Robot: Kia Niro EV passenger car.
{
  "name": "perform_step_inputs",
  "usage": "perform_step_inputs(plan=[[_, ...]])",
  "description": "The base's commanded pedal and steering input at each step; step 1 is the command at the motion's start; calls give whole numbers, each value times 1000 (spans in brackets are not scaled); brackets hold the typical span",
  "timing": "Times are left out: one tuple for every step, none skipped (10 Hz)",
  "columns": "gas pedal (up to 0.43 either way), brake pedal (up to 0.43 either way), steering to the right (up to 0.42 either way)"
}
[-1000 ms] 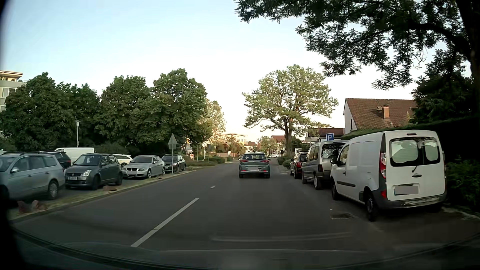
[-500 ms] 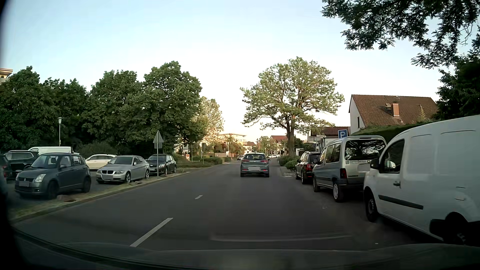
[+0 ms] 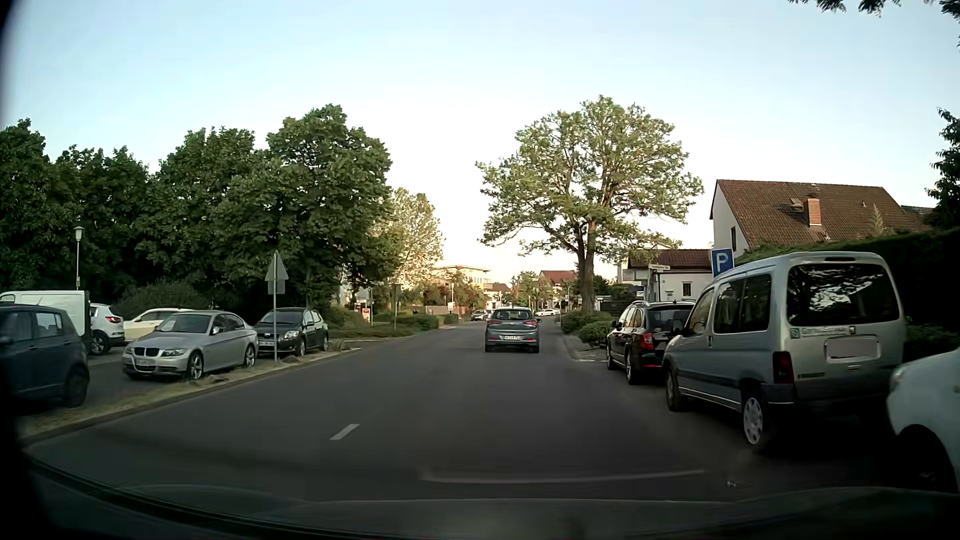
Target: Follow the waypoints while adhering to traffic rules and regulations
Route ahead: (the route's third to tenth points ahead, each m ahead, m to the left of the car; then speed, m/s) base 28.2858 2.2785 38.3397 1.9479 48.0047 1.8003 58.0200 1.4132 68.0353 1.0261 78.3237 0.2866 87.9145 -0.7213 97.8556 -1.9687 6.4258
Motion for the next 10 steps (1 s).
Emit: perform_step_inputs(plan=[[28, 30, 4], [28, 30, 4], [28, 30, 4], [28, 30, 4], [28, 30, 3], [28, 30, 3], [28, 30, 4], [28, 30, 4], [28, 30, 4], [28, 30, 5]])
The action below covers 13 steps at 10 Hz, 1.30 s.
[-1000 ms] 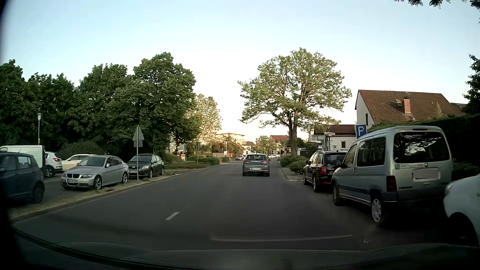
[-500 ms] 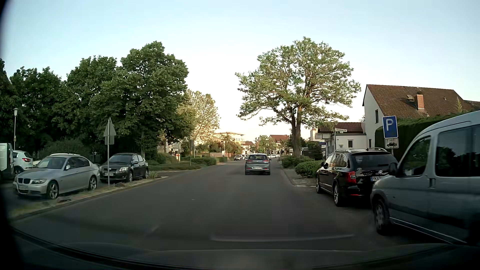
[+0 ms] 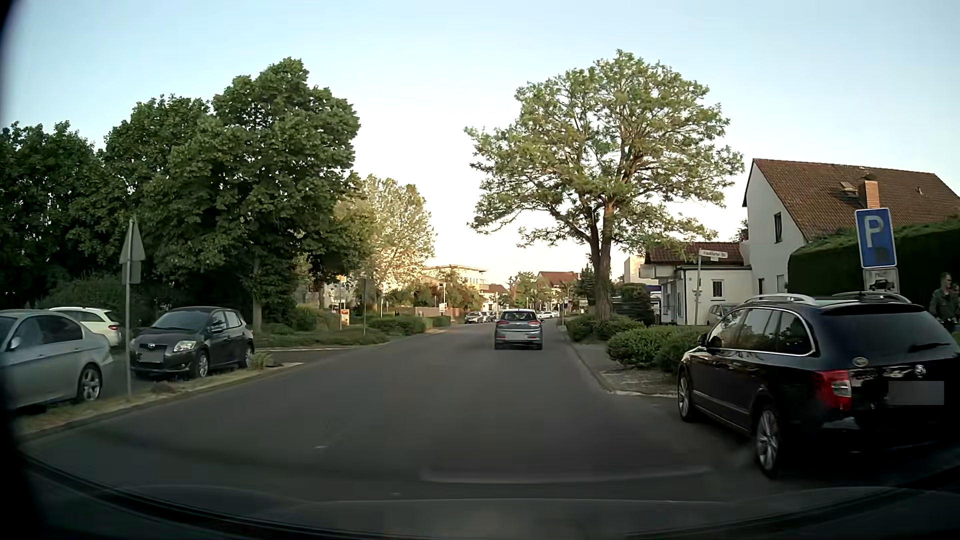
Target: Follow the waypoints while adhering to traffic rules and regulations
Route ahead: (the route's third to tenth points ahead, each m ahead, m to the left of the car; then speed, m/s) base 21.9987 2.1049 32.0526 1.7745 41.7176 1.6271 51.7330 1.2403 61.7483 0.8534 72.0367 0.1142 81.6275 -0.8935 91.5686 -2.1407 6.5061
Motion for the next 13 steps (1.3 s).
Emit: perform_step_inputs(plan=[[28, 30, 5], [28, 30, 5], [28, 30, 5], [28, 30, 5], [28, 30, 5], [28, 30, 5], [28, 30, 6], [28, 30, 6], [28, 30, 5], [28, 30, 6], [28, 30, 6], [28, 30, 6], [28, 30, 5]])
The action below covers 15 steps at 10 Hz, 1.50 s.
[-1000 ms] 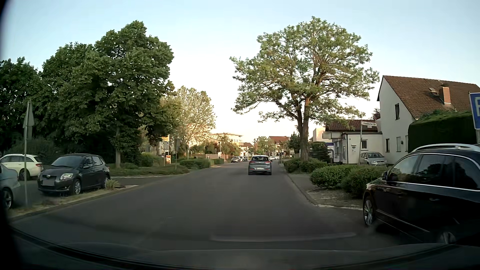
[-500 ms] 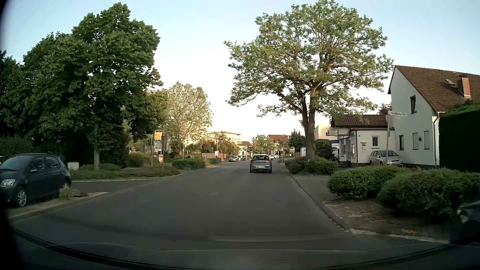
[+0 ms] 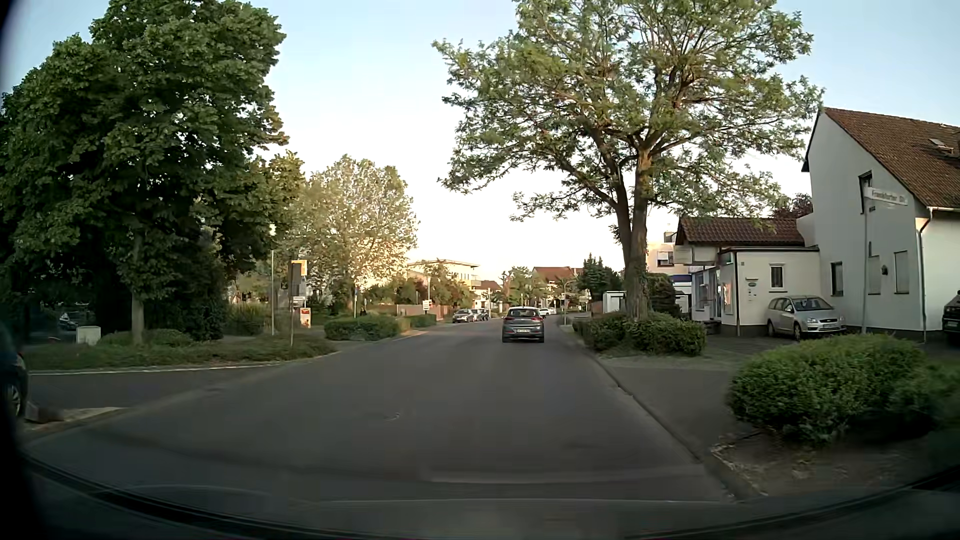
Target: Follow the waypoints while adhering to traffic rules and regulations
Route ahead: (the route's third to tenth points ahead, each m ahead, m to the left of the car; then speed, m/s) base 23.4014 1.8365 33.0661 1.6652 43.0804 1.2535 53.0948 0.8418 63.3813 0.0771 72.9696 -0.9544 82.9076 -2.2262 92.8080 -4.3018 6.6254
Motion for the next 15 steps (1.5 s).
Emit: perform_step_inputs(plan=[[28, 30, 6], [28, 24, 6], [28, 30, 6], [28, 30, 6], [28, 30, 5], [28, 30, 6], [28, 30, 5], [28, 30, 5], [28, 30, 6], [39, 30, 6], [39, 30, 6], [39, 30, 6], [39, 30, 6], [39, 30, 6], [39, 30, 6]])
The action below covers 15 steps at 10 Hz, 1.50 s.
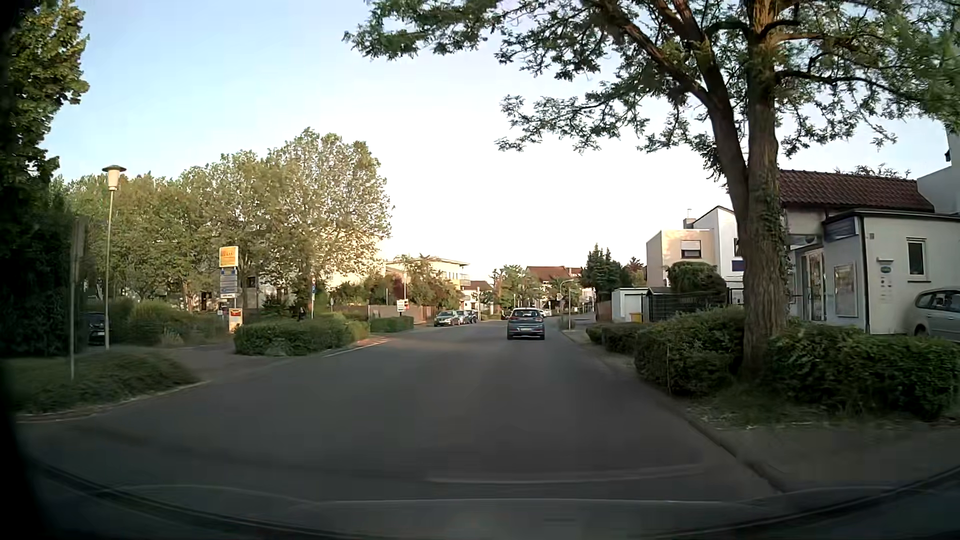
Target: Follow the waypoints while adhering to traffic rules and regulations
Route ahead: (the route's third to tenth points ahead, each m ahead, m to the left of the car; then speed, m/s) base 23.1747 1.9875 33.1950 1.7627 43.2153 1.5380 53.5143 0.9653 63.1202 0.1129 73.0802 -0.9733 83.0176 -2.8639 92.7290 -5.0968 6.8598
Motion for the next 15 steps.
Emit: perform_step_inputs(plan=[[39, 30, 5], [39, 30, 6], [39, 30, 6], [39, 30, 5], [39, 30, 5], [39, 30, 5], [39, 30, 5], [39, 30, 5], [39, 30, 5], [39, 30, 5], [39, 30, 5], [39, 24, 5], [39, 30, 5], [39, 30, 5], [39, 30, 5]])
